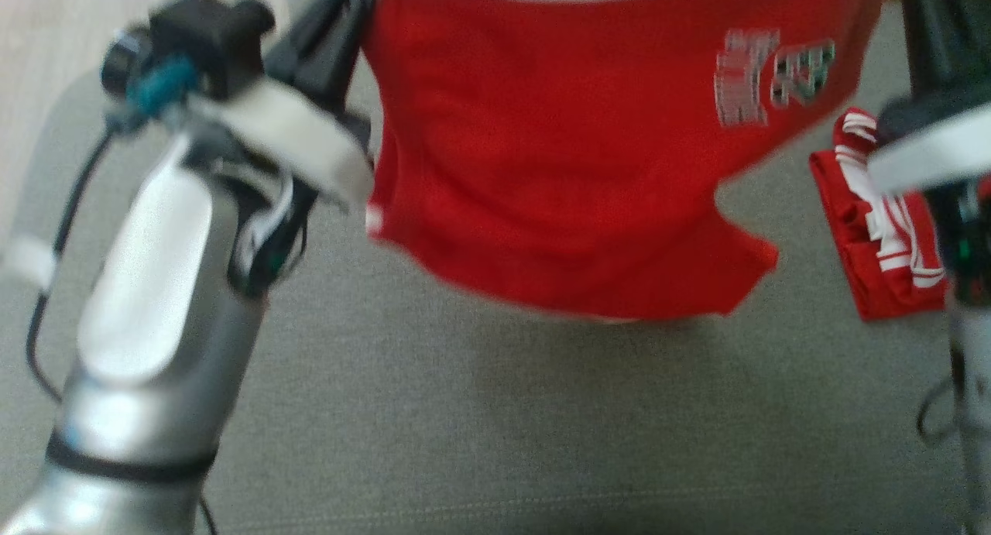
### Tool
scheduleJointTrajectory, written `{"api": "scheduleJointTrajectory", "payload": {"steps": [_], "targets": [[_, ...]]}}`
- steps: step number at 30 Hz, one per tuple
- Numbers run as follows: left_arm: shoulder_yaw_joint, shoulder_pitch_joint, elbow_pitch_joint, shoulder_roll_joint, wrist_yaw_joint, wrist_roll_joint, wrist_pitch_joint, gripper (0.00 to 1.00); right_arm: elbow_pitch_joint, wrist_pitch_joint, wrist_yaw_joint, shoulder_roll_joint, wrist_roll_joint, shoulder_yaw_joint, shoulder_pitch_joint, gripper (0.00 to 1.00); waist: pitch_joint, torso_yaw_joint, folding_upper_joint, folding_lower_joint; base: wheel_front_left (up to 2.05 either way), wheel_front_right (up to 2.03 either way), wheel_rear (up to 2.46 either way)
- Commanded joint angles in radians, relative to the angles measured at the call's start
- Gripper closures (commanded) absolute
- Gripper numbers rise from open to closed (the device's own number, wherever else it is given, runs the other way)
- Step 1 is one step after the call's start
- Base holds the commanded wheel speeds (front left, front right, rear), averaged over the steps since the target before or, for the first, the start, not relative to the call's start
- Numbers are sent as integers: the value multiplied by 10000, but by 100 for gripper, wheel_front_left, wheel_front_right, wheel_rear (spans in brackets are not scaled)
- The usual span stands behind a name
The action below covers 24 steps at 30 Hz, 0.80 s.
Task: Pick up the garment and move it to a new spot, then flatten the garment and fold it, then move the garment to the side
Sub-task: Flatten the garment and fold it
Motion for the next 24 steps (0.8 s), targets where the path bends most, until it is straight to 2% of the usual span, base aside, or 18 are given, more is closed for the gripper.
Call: {"api": "scheduleJointTrajectory", "payload": {"steps": [1, 4, 9, 13, 18, 24], "targets": [[448, -991, -30, 143, -67, -42, -207, 100, -75, -157, -7, -175, 75, 232, -806, 100, 270, -12, 0, 0, 0, 0, 0], [542, -2105, 1470, -113, -109, -9, -1014, 100, 1278, -656, -7, -171, 272, 645, -2240, 100, 554, -45, 0, 0, 0, 0, 0], [763, -3863, 3986, -399, -92, 159, -2632, 100, 3682, -1955, -7, 242, 449, 1330, -4597, 100, 816, -198, 0, 0, 0, 0, 0], [801, -4533, 5826, -529, -111, 207, -3302, 100, 5528, -2829, -7, 687, 679, 2080, -5538, 100, 1037, -300, 0, 0, 0, 0, 0], [875, -4139, 7361, -741, -166, 87, -3590, 100, 7373, -3627, -7, 1230, 1284, 2983, -5258, 100, 1451, -327, 0, 0, 0, 0, 0], [1406, -2443, 7698, -1032, -188, -155, -3612, 100, 8979, -4258, -7, 1566, 2255, 4030, -3696, 100, 1864, -292, 0, 0, 0, 0, 0]]}}
